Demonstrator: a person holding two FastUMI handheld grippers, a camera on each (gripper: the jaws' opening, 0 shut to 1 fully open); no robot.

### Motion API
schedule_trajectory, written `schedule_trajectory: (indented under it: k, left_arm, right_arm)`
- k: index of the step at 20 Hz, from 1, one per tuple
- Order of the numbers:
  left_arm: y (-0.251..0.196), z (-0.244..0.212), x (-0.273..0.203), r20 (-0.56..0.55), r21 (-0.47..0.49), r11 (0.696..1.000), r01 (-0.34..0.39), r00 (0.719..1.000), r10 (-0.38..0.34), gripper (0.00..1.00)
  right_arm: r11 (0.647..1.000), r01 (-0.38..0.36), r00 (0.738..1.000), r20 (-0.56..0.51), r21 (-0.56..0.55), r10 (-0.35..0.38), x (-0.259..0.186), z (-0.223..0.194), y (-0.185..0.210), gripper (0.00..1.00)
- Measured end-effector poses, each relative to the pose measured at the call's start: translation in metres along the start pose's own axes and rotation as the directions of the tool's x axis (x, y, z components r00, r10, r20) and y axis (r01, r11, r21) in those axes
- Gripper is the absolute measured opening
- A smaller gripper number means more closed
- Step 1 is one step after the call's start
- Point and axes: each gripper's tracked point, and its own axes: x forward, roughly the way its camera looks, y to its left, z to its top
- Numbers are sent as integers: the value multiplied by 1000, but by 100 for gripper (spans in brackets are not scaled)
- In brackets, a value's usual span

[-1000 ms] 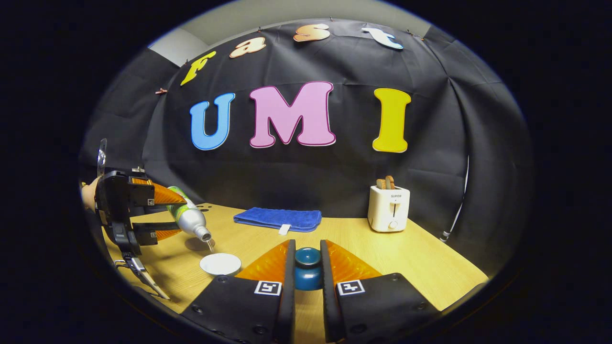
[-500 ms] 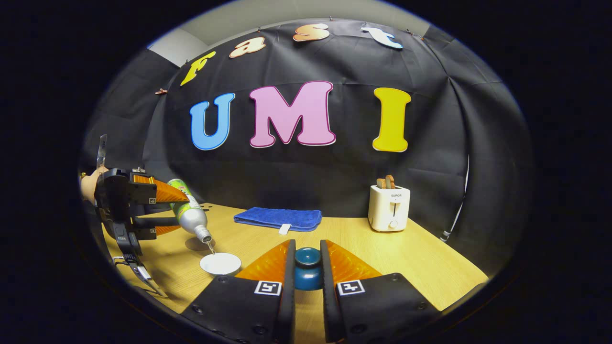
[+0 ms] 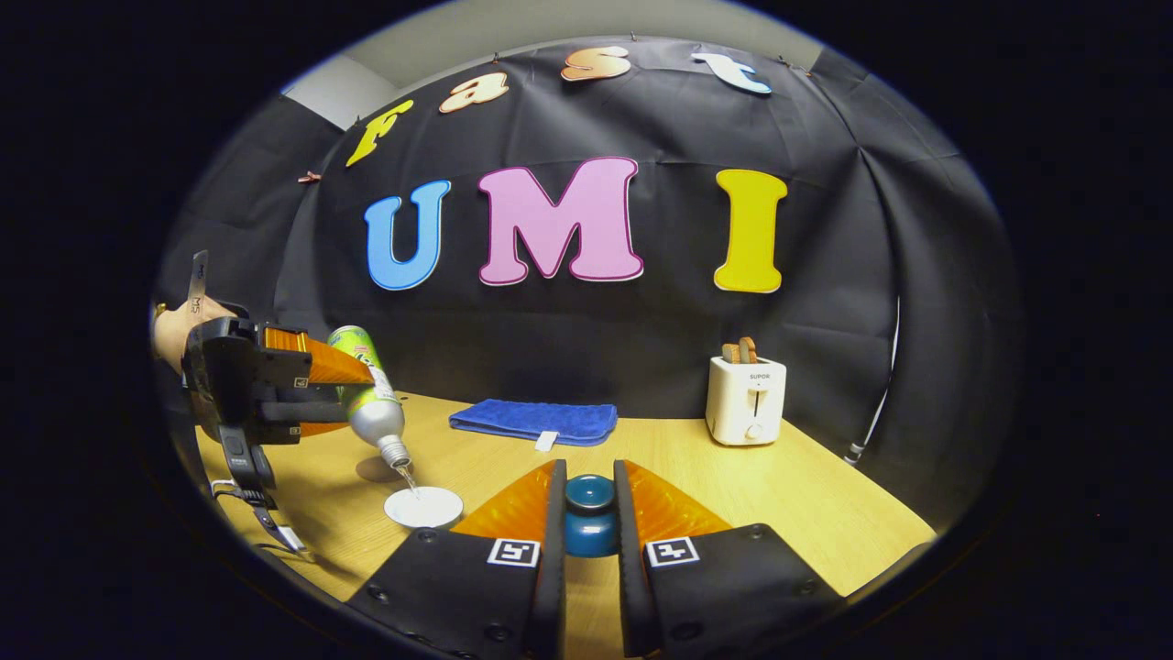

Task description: Open the teacup lid with one hand, grasp the water bottle and pour water into the teacup with the other hand; after pouring, place the water bottle on the coaster and then close the teacup lid.

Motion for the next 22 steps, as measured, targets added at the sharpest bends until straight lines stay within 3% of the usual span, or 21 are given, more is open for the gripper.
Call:
schedule_trajectory:
  k: [11,22]
  left_arm:
    - [25,12,4,35,156,987,-27,999,22,77]
    - [21,19,8,51,160,987,-6,999,-2,77]
  right_arm:
    - [1000,4,1000,12,11,-4,-3,4,-5,28]
    - [1000,9,1000,25,13,-9,-5,10,-8,28]
